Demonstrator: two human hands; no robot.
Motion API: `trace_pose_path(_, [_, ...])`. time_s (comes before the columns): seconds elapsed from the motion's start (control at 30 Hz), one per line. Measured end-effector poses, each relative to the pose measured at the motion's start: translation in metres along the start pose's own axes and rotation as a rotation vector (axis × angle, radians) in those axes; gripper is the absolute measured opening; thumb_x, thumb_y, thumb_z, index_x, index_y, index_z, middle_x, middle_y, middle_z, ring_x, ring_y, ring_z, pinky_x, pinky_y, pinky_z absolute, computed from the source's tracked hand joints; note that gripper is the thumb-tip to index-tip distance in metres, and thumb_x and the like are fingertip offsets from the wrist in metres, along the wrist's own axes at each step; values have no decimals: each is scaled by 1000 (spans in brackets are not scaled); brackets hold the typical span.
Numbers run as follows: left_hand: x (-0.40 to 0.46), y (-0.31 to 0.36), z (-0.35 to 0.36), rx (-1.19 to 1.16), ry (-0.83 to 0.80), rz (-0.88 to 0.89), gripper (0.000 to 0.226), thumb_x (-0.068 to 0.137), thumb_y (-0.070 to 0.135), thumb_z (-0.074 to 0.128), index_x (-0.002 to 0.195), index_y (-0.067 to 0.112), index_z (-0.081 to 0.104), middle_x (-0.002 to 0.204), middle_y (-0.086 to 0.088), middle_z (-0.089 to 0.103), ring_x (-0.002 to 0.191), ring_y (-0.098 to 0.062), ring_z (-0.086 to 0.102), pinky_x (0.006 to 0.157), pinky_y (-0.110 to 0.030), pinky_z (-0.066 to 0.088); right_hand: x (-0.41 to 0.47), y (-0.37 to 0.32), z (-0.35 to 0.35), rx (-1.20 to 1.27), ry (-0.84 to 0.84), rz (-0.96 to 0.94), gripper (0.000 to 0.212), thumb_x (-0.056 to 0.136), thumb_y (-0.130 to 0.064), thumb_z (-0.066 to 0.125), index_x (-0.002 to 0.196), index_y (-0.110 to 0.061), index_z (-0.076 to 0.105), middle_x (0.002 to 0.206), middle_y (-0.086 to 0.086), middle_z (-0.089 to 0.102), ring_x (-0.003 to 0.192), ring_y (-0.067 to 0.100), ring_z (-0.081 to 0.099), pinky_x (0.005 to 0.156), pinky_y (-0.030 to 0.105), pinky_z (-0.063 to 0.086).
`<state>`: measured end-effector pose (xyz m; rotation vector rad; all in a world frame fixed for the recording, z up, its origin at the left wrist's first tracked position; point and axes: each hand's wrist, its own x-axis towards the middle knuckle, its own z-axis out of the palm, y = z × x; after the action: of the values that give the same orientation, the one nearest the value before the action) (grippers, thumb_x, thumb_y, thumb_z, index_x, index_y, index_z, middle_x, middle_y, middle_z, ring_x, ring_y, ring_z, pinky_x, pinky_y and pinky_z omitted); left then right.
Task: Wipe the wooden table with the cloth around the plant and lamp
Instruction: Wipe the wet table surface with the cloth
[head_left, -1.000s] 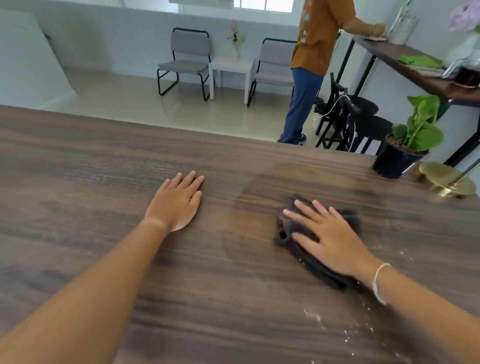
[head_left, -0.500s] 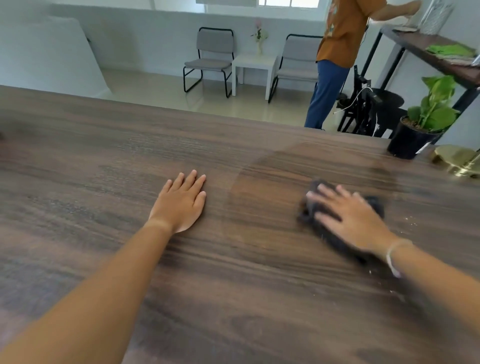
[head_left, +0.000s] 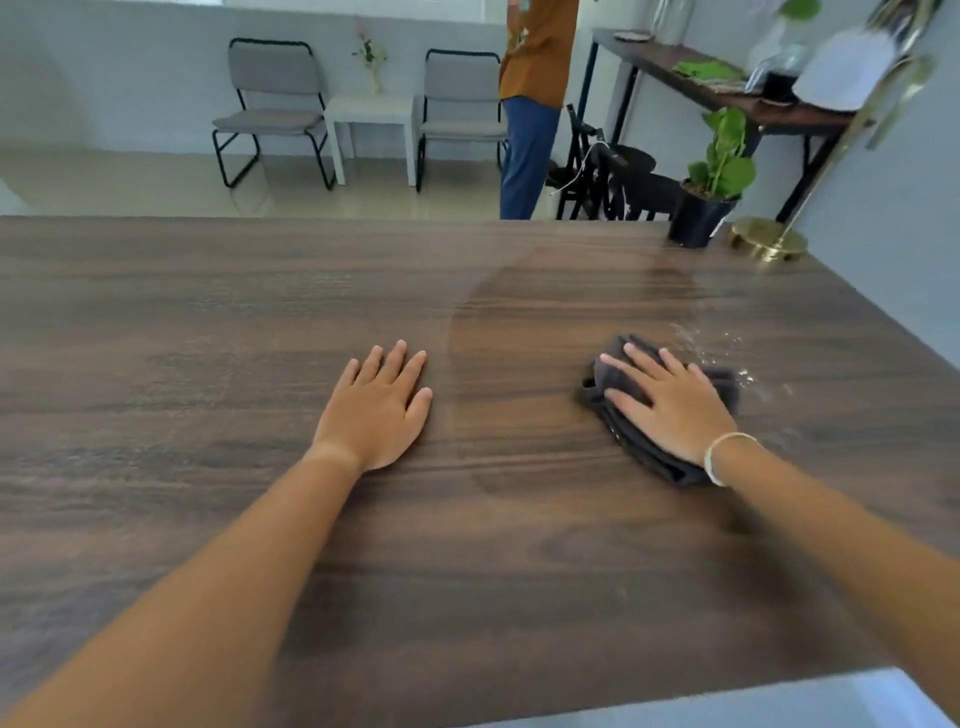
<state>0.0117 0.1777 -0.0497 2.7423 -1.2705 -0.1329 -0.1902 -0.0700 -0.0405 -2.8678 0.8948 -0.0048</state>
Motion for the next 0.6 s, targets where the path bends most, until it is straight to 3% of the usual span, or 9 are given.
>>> trace_pose_path(0.03, [-5,0,0,-4,5,15,55,97,41,17,148,25,7,160,0,2,147,-22,1,119,-38,2,15,-11,0,7,10,112,55,91,-62,19,144,-48,14,160,-10,12,146,28,8,117,49,8])
trace_pose_path(0.1, [-13,-1,1,-11,6,46,55,97,40,17,148,25,8,160,1,2,147,-21,2,119,-38,2,27,-58,7,27,10,118,55,94,-58,22,146,-43,15,160,-8,12,146,31,7,117,51,7])
trace_pose_path(0.2, [-24,-6,1,-24,-6,60,53,98,36,17,148,25,9,159,2,3,147,-20,2,119,-37,2,-36,-120,24,52,13,-209,56,91,-60,22,144,-45,20,159,-10,15,146,27,7,117,48,5])
trace_pose_path(0.3, [-31,-12,0,-48,0,47,51,98,32,18,148,24,10,159,4,5,147,-20,3,118,-36,2,-132,-100,23,127,31,-373,56,84,-63,16,139,-54,22,154,-23,11,142,9,2,116,38,0])
trace_pose_path(0.37, [-34,-12,0,-51,1,34,51,98,32,19,148,24,11,159,4,5,147,-21,4,119,-37,3,-144,-46,14,91,14,-215,57,80,-67,12,136,-58,16,151,-27,5,143,8,0,116,36,0])
trace_pose_path(0.43, [-37,-11,1,-42,12,26,51,98,32,18,148,23,11,159,3,6,147,-22,5,119,-38,4,-115,-4,4,14,23,69,62,82,-67,13,141,-52,17,157,-19,9,147,20,6,118,44,6])
trace_pose_path(0.5, [-39,-9,1,-41,7,16,51,98,32,18,148,23,11,159,2,6,147,-23,5,119,-39,4,-80,-10,5,6,44,269,57,91,-61,20,145,-45,16,159,-10,12,146,29,8,117,50,8])
trace_pose_path(0.6, [-39,-8,0,-28,-9,8,52,98,31,19,148,23,11,159,1,5,147,-25,5,119,-40,4,-81,-90,25,48,58,41,55,92,-58,24,144,-44,21,159,-9,16,146,31,8,116,49,5])
